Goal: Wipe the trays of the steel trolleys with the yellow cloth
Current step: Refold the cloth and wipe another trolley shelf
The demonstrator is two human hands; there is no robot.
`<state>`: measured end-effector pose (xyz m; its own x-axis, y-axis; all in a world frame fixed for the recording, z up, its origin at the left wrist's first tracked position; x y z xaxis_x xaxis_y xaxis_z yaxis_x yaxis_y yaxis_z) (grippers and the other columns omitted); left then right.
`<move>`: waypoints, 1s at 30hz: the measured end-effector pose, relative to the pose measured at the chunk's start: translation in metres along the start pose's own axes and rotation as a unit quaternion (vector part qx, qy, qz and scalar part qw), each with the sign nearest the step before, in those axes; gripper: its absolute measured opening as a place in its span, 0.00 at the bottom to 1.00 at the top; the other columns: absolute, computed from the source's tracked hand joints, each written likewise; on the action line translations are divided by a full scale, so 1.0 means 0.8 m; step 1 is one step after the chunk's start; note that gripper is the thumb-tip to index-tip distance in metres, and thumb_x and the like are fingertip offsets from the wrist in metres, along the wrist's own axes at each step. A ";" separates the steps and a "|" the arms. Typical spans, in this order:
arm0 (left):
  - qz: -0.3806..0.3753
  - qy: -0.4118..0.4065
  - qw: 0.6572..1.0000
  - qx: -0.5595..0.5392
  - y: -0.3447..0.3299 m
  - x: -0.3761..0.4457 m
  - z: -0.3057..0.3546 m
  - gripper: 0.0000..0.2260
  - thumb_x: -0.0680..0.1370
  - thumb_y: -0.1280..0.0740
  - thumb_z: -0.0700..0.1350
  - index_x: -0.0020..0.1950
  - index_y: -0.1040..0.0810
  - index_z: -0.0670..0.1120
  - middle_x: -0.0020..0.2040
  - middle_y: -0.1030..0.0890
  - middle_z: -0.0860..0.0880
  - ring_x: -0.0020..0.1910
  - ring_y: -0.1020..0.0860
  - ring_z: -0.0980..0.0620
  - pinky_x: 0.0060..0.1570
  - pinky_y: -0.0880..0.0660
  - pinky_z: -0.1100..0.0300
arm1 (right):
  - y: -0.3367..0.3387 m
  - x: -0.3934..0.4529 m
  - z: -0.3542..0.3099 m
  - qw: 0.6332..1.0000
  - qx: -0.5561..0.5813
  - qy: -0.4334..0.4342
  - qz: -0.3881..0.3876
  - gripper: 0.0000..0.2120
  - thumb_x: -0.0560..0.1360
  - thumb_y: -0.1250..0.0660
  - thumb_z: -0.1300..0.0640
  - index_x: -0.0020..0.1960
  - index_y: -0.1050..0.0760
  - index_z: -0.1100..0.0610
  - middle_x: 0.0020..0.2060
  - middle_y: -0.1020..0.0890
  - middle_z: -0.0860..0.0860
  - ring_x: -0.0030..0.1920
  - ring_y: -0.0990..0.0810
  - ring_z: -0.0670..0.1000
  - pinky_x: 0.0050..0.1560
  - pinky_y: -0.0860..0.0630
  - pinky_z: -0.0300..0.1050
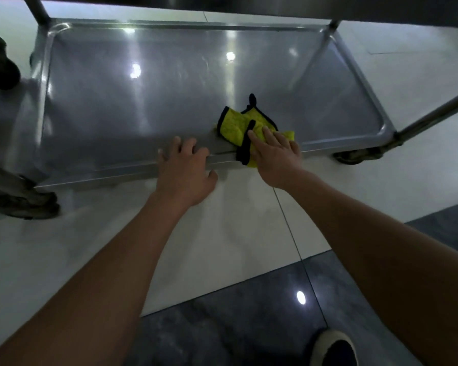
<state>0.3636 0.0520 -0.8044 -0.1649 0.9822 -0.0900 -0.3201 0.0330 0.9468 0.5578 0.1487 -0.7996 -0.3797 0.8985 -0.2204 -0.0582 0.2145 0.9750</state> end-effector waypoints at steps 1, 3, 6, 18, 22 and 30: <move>-0.006 0.002 1.000 -0.003 0.001 -0.001 -0.001 0.23 0.76 0.34 0.58 0.68 0.26 0.51 0.74 0.35 0.47 0.76 0.43 0.40 0.72 0.44 0.33 | 0.003 -0.003 -0.002 1.000 -0.006 0.002 -0.003 0.26 0.84 0.50 0.47 0.80 0.53 0.39 0.81 0.50 0.48 0.80 0.50 0.55 0.75 0.49 0.60; -0.018 0.009 1.000 -0.015 0.003 0.000 0.002 0.23 0.76 0.34 0.57 0.69 0.27 0.51 0.75 0.36 0.47 0.77 0.44 0.40 0.73 0.47 0.32 | 0.012 -0.006 -0.003 1.000 -0.026 0.010 -0.015 0.26 0.84 0.49 0.47 0.80 0.52 0.39 0.81 0.48 0.49 0.79 0.48 0.57 0.74 0.46 0.61; -0.026 0.015 1.000 -0.005 0.000 0.002 0.005 0.23 0.77 0.35 0.58 0.69 0.27 0.50 0.75 0.37 0.46 0.78 0.45 0.39 0.73 0.46 0.32 | 0.031 0.001 0.003 0.995 -0.080 0.062 -0.021 0.26 0.83 0.46 0.43 0.79 0.46 0.40 0.78 0.41 0.52 0.74 0.40 0.60 0.69 0.39 0.61; 0.033 0.075 0.995 0.060 -0.019 -0.001 0.079 0.17 0.78 0.36 0.53 0.64 0.25 0.47 0.68 0.29 0.47 0.72 0.34 0.41 0.68 0.36 0.35 | -0.006 0.022 0.037 0.945 -0.004 0.309 0.111 0.23 0.84 0.46 0.46 0.78 0.38 0.47 0.78 0.36 0.53 0.78 0.40 0.57 0.75 0.41 0.57; 0.093 0.061 0.993 0.045 -0.034 -0.006 0.114 0.17 0.78 0.35 0.49 0.65 0.23 0.44 0.62 0.23 0.45 0.66 0.26 0.39 0.63 0.32 0.37 | -0.013 0.030 0.044 0.940 0.027 0.316 0.127 0.22 0.84 0.46 0.45 0.77 0.35 0.45 0.77 0.35 0.50 0.78 0.40 0.56 0.75 0.42 0.55; 0.089 0.068 0.993 0.022 -0.024 0.023 0.175 0.24 0.75 0.40 0.54 0.66 0.21 0.44 0.62 0.22 0.43 0.65 0.25 0.39 0.63 0.29 0.40 | 0.001 0.046 0.166 0.964 0.103 0.215 0.115 0.20 0.83 0.44 0.46 0.75 0.31 0.42 0.78 0.36 0.46 0.79 0.43 0.53 0.74 0.45 0.53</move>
<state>0.4969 0.0953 -0.7807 -0.3412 0.9391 0.0409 -0.2339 -0.1269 0.9639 0.6666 0.2330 -0.8110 -0.7102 0.6997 0.0774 0.2416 0.1390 0.9604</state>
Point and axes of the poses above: each hand's wrist, its own x-axis towards the middle knuckle, its own y-axis out of the back of the hand, z = x × y, the point moved 2 cm from there along x, towards the middle knuckle
